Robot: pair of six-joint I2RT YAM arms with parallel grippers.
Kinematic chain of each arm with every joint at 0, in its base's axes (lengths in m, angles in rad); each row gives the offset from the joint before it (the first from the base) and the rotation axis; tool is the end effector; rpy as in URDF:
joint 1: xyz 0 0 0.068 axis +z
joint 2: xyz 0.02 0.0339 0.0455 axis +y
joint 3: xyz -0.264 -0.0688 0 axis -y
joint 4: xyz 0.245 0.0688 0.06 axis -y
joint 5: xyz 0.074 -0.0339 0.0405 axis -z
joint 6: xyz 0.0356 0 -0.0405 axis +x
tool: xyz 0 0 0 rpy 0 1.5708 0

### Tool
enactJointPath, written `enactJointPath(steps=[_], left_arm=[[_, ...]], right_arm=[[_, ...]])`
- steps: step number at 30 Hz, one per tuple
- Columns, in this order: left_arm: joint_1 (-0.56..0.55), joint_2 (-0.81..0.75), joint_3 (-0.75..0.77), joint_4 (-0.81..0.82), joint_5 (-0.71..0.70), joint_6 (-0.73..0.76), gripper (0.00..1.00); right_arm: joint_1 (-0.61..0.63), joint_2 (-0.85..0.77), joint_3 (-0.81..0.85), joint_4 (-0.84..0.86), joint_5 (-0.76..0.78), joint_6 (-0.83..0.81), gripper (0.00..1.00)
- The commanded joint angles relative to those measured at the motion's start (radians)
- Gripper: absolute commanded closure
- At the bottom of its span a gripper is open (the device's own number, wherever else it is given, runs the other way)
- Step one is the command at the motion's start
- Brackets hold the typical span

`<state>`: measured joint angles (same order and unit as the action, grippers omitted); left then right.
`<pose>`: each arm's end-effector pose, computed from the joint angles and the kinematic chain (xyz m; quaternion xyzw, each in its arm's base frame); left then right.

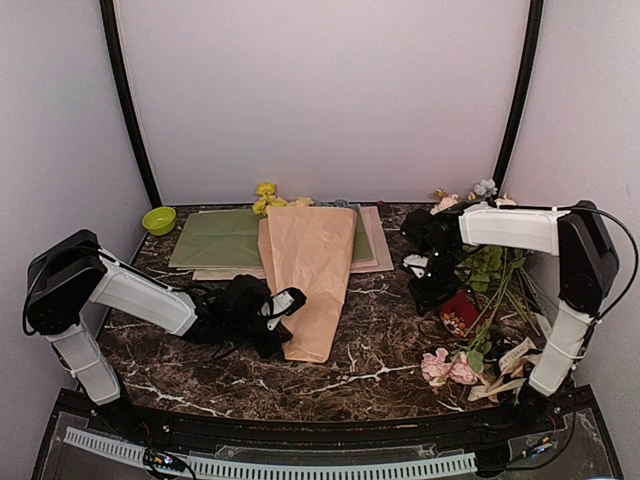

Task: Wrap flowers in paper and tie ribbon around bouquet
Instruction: Pick up the ribbon from the corner of the board.

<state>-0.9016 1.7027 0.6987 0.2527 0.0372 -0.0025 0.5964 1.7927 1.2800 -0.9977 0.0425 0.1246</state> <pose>0.1956 -0.2494 0.1259 0.4052 0.8227 -0.1893 0.3508 0.2719 0.1828 0.1938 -0.2329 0.9718 -0.0092 0.0357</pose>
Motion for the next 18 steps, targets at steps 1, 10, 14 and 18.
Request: enactJointPath(steps=[1, 10, 14, 18], left_arm=[[-0.005, 0.057, -0.036, -0.170, 0.034, 0.010, 1.00], [-0.004, 0.057, -0.039, -0.164, 0.046, 0.018, 1.00], [-0.004, 0.047, -0.044, -0.158, 0.044, 0.018, 1.00], [-0.004, 0.044, -0.046, -0.158, 0.043, 0.016, 1.00]], right_arm=[[-0.011, -0.109, -0.019, -0.081, 0.096, 0.106, 0.63], [-0.015, -0.019, 0.011, -0.082, 0.046, 0.038, 0.58], [-0.015, 0.046, 0.029, -0.089, 0.042, -0.025, 0.55], [-0.017, 0.075, 0.029, -0.066, 0.070, -0.063, 0.52]])
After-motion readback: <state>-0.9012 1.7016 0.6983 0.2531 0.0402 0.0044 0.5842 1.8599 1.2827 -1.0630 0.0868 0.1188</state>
